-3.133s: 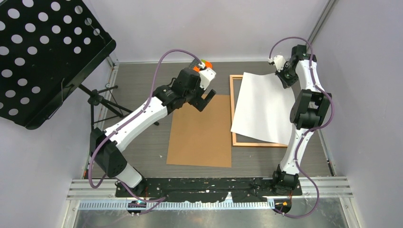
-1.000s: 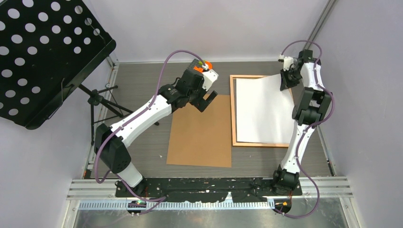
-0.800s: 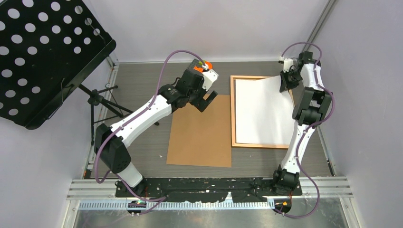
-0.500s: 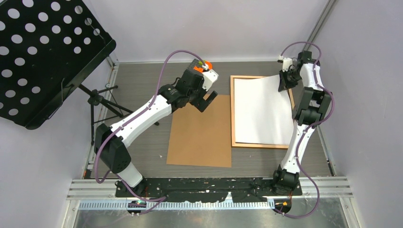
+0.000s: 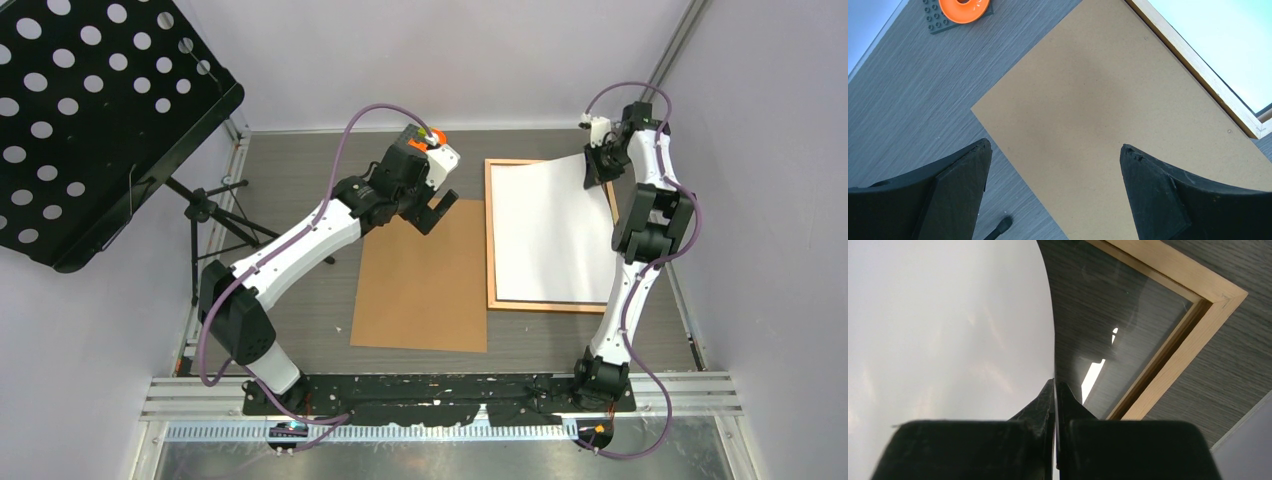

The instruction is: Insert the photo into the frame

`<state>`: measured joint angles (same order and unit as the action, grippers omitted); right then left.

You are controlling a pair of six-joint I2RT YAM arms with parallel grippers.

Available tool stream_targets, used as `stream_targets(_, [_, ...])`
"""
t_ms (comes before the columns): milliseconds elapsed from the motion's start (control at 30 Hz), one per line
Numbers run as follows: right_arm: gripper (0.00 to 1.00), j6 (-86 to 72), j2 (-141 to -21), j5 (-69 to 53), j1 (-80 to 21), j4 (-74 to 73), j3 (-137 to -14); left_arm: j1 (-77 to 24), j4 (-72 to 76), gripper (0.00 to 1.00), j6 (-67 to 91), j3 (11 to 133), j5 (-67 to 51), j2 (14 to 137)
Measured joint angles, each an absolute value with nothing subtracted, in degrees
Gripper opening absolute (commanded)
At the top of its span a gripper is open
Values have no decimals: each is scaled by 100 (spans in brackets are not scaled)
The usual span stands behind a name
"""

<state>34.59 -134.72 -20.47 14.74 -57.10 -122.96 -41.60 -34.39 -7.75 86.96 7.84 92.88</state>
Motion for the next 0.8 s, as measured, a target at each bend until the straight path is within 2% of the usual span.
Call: stream_targets(800, [6,3380,-13474,-2003,1463,-5669,-12261,-4160,-3437,100,-775,8696,784,9288])
